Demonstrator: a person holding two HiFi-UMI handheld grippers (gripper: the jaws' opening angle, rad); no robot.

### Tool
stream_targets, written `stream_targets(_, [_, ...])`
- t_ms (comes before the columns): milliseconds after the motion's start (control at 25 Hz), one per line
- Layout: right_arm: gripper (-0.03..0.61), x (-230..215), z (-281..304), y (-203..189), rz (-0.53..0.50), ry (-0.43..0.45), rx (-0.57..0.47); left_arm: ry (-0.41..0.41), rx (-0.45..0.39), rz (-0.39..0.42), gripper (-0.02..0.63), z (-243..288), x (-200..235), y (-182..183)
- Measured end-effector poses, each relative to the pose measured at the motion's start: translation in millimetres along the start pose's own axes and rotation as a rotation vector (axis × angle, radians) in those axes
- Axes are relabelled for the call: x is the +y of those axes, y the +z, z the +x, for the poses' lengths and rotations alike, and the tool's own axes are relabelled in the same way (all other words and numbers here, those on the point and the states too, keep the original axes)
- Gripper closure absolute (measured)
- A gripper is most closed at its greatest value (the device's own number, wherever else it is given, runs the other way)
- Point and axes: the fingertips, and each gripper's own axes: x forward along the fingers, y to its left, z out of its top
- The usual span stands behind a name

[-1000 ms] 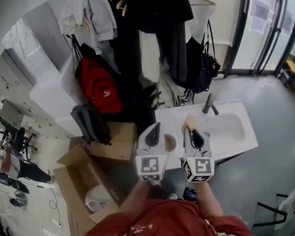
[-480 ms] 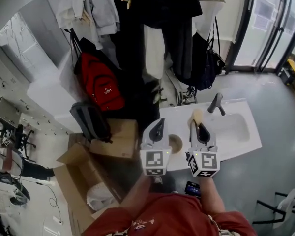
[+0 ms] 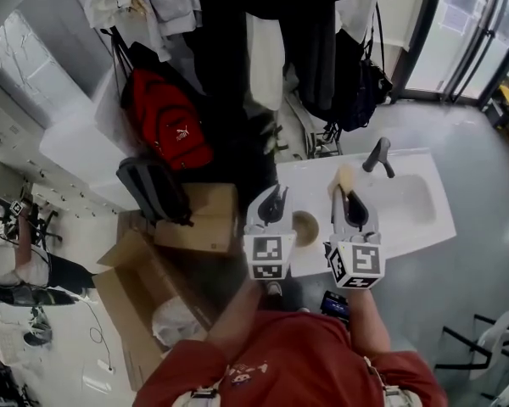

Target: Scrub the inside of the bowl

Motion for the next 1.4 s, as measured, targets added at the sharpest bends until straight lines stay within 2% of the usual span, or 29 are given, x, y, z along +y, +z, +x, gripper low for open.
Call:
stream_targets(320, [0.528, -8, 8, -6, 0.009, -0.013, 0.015, -0.02, 0.159, -0.044, 0.491, 20, 2, -61])
stream_targets(520, [0.528, -6, 13, -14, 0.015, -0.01, 0.021, -0.027, 0.268, -0.107, 0.451, 22, 5, -105])
stream_targets(880, [0.528, -5, 12, -19, 0.015, -0.019, 0.027, -0.053, 0.434, -0.203, 0.417, 17, 0, -177])
stream_targets(1120, [0.528, -4, 11, -19, 0.007, -0.024, 0.032, -0.066, 0.526, -0.245, 0.405, 11, -8, -207])
stream_targets(1400, [0.528, -4, 8, -24, 0.0, -0.026, 0.046, -0.083, 0.589, -0.313, 0.403, 6, -17, -231])
